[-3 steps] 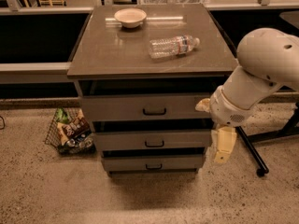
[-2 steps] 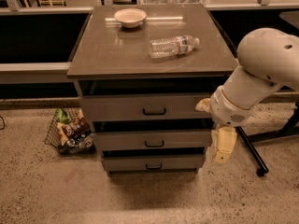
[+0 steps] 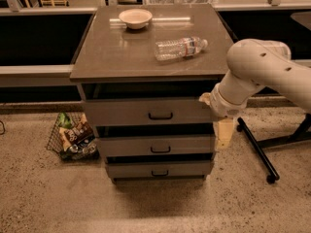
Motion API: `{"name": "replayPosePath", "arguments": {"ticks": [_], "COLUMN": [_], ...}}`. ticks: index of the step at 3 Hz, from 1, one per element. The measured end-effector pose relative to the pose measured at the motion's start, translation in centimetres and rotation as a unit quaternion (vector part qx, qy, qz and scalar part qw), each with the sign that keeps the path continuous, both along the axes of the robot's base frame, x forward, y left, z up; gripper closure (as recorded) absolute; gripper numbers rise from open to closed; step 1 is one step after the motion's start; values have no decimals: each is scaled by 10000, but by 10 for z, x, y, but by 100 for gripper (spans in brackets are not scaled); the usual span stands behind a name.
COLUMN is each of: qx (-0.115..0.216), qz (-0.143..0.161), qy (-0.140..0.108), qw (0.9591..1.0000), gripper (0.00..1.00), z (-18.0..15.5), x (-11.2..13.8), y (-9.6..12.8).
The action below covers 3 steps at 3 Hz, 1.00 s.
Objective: Open top drawer
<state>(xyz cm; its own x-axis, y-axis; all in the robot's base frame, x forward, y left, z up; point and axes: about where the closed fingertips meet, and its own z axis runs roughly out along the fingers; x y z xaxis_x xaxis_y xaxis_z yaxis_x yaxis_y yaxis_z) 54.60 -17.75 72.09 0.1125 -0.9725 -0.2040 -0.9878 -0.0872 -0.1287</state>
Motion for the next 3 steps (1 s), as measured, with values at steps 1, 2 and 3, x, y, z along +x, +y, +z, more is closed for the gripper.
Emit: {"name": "replayPosePath", "arguments": {"ticks": [1, 2, 3], "qx": [-102, -110, -4], "qz": [38, -127, -261], "qy": [-270, -394, -461], "qw": [9996, 9991, 9986], "gripper": [0, 0, 0], "z": [-13, -30, -43], "x": [37, 67, 87], "y": [-7, -16, -23]}}
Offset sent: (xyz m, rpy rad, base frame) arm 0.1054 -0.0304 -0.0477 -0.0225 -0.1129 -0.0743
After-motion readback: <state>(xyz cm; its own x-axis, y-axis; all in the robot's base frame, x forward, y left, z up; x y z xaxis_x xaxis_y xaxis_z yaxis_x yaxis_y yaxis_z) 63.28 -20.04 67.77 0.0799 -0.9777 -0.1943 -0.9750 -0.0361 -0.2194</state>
